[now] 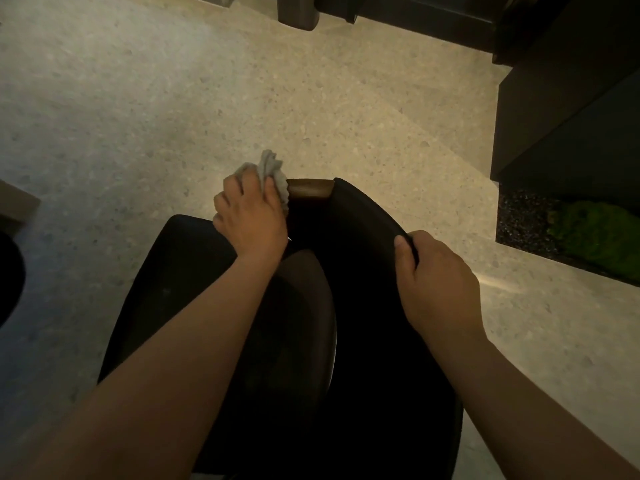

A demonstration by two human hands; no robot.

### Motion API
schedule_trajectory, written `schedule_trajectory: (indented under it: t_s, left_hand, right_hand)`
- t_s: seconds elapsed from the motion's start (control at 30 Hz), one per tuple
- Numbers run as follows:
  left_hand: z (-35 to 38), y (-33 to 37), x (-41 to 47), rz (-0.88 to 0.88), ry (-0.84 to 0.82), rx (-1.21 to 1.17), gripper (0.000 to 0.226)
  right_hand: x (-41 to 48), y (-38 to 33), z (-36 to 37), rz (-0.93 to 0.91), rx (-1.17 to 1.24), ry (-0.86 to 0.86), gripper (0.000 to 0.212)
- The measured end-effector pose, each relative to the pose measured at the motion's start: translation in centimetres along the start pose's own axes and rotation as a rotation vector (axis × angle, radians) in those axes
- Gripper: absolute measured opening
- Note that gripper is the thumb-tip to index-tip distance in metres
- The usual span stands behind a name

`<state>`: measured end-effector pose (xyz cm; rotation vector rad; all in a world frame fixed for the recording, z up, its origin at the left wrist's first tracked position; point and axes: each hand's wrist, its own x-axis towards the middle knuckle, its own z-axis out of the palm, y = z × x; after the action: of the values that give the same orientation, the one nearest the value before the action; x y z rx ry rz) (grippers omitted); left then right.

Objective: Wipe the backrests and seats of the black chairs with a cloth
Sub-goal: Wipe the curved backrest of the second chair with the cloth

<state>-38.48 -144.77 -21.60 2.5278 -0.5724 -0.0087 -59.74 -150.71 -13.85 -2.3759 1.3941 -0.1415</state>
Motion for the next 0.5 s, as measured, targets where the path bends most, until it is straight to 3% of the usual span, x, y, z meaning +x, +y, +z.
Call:
schedule_trajectory:
  t_s: [0.13,0.2,0.3,0.4,0.5]
  left_hand:
    - [1.1,-3.3,0.9,-0.179,-0.083,-0.142,0.037]
    - [1.2,-5.0,0.5,-0.304,-0.216,-0.225,0.028]
    - [0.8,-5.8,-2.6,-0.29,-0.331,-0.267,0.022]
    - [-0.6,-3.4,-5.5,-0.259,-0.209,-0.477,0.018]
    - [-1.0,0.0,-5.6,-0.134,-0.062,-0.605,0.035]
  right_hand:
    - [0.0,-0.1,0.1,0.005,-0.021,0.005,0.039]
    - [0.0,-0.1,0.1,0.005,-0.025,0.004,0.039]
    - [-0.1,-0.1,0.0,0.009,-0.025,-0.003,0.037]
    - [-0.1,-0.1,0.0,0.005,-0.027,-0.002,0.035]
    - [-0.1,0.0,0.1,-0.003,-0.022,0.01,0.036]
